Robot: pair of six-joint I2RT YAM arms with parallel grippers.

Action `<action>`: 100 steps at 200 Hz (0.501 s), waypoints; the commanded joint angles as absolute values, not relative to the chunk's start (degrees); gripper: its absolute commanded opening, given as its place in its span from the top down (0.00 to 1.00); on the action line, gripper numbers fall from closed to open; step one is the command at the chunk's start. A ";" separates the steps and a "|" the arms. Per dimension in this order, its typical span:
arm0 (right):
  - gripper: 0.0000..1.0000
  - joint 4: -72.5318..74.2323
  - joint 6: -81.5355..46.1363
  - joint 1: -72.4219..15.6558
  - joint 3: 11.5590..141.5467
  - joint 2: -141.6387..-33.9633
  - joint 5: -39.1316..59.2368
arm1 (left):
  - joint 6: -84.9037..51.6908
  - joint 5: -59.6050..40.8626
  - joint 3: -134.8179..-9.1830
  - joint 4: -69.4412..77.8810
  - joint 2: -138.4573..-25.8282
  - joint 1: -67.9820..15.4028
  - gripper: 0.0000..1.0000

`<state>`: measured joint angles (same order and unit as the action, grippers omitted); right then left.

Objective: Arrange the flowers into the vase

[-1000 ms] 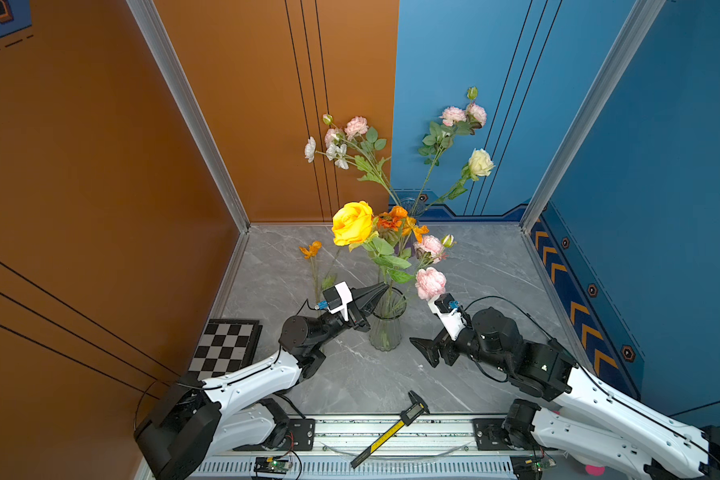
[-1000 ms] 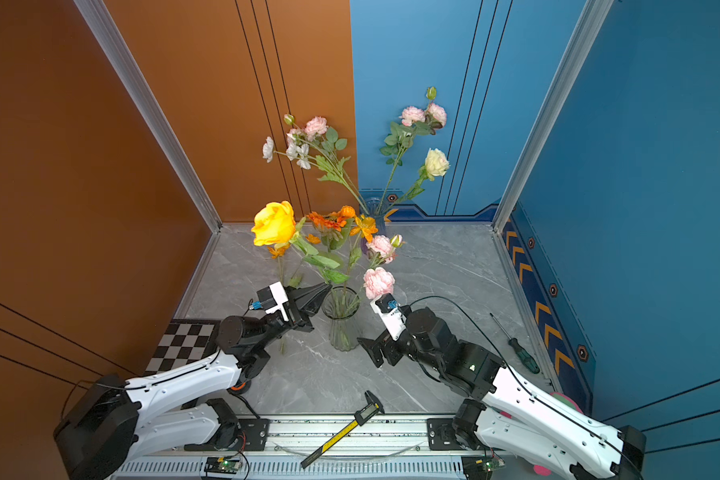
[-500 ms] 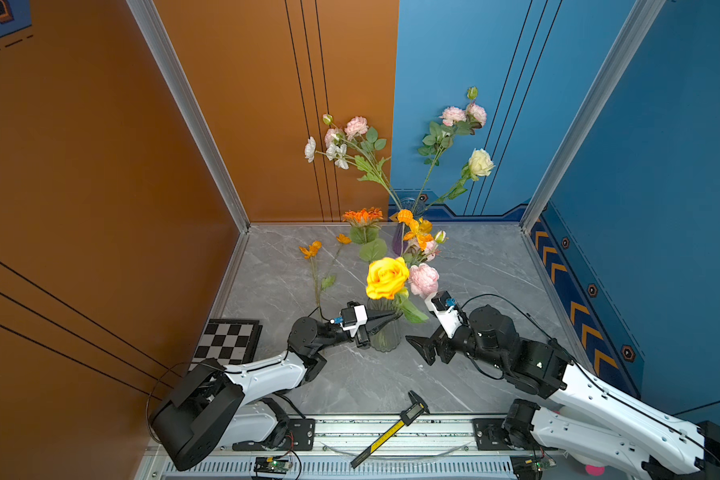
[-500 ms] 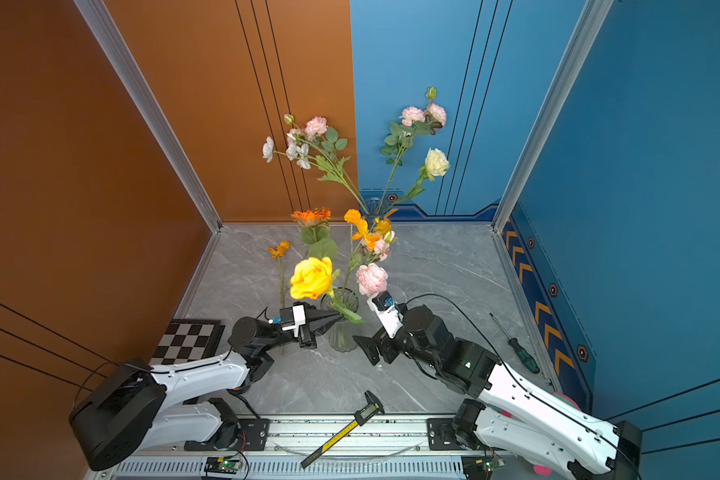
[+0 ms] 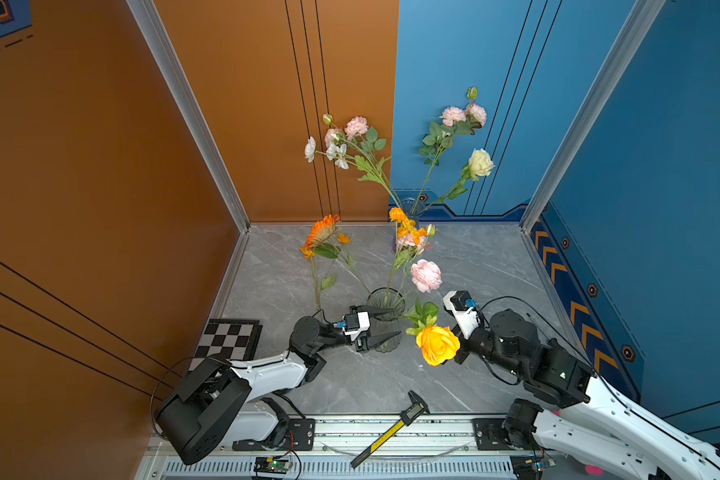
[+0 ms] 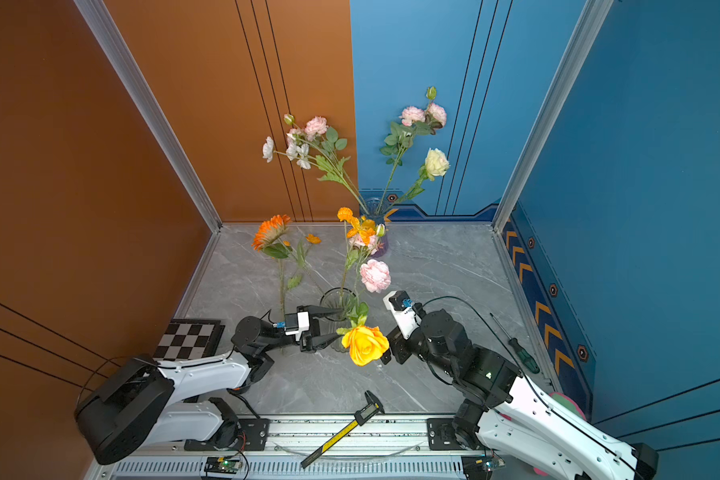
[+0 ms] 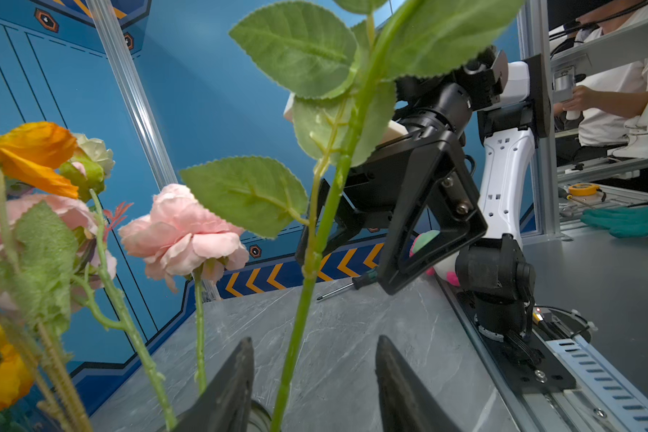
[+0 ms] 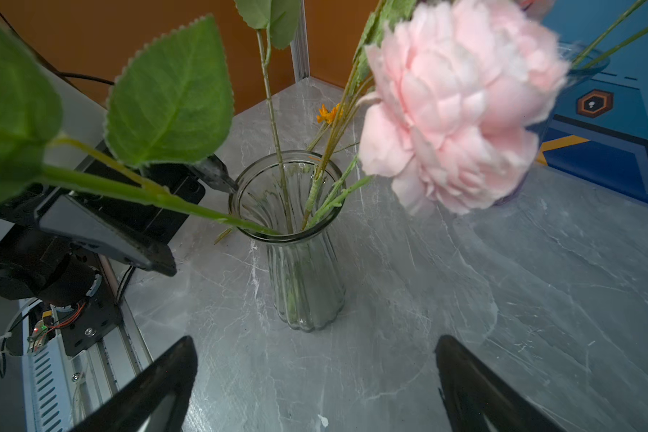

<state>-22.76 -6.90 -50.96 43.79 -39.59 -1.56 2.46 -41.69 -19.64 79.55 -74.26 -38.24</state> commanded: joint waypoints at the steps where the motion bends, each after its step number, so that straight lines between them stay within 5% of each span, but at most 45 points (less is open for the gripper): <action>1: 0.00 -25.58 -6.66 -50.32 42.57 -38.36 -2.93 | -0.12 -40.71 -19.16 80.38 -72.38 -37.40 0.35; 29: 0.00 -27.29 -7.87 -49.59 40.04 -35.00 -3.66 | -2.20 -37.27 -19.01 74.37 -67.12 -36.77 0.28; 100: 0.00 -27.28 -10.99 -49.43 35.71 -29.51 -2.55 | 0.38 -25.76 -18.43 32.02 -38.09 -33.96 0.21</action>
